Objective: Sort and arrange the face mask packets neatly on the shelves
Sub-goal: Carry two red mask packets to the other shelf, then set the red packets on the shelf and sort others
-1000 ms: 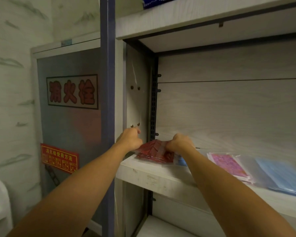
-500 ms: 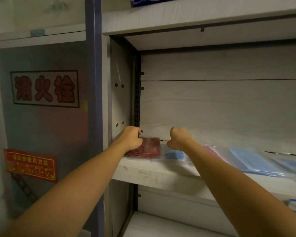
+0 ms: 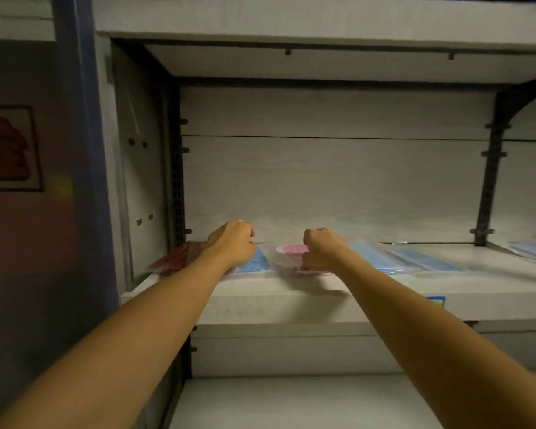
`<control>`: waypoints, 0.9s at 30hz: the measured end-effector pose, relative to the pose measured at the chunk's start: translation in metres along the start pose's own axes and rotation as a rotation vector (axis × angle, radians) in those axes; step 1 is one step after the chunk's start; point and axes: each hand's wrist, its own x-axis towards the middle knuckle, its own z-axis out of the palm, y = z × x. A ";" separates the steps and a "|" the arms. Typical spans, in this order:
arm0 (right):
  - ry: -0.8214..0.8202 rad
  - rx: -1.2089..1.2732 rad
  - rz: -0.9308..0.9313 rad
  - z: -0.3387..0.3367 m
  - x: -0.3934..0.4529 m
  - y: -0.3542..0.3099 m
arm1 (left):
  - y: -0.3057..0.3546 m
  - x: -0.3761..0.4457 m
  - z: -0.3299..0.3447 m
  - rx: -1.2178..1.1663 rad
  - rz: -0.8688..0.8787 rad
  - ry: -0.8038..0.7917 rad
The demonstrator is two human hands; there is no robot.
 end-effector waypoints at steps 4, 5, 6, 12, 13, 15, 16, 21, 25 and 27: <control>0.002 -0.016 0.054 -0.005 -0.015 0.033 | 0.032 0.000 0.009 0.006 0.075 -0.009; 0.001 -0.019 0.066 -0.007 -0.018 0.041 | 0.040 0.000 0.010 0.016 0.095 -0.005; 0.003 -0.023 0.075 -0.009 -0.022 0.049 | 0.048 0.000 0.011 0.027 0.111 -0.001; 0.032 -0.020 0.109 -0.021 -0.048 0.101 | 0.104 0.004 0.015 0.037 0.149 0.010; 0.038 -0.018 0.115 -0.023 -0.054 0.111 | 0.116 0.005 0.016 0.033 0.155 0.011; 0.045 -0.022 0.133 -0.028 -0.069 0.135 | 0.143 0.004 0.019 0.011 0.163 0.011; 0.045 -0.028 0.141 -0.030 -0.077 0.147 | 0.157 0.003 0.022 -0.007 0.165 0.008; 0.022 -0.058 0.197 -0.041 -0.121 0.211 | 0.227 -0.005 0.040 -0.073 0.174 -0.021; 0.047 -0.106 0.210 -0.051 -0.153 0.263 | 0.286 -0.014 0.053 -0.096 0.208 -0.039; 0.055 -0.113 0.218 -0.057 -0.169 0.289 | 0.317 -0.018 0.061 -0.101 0.228 -0.046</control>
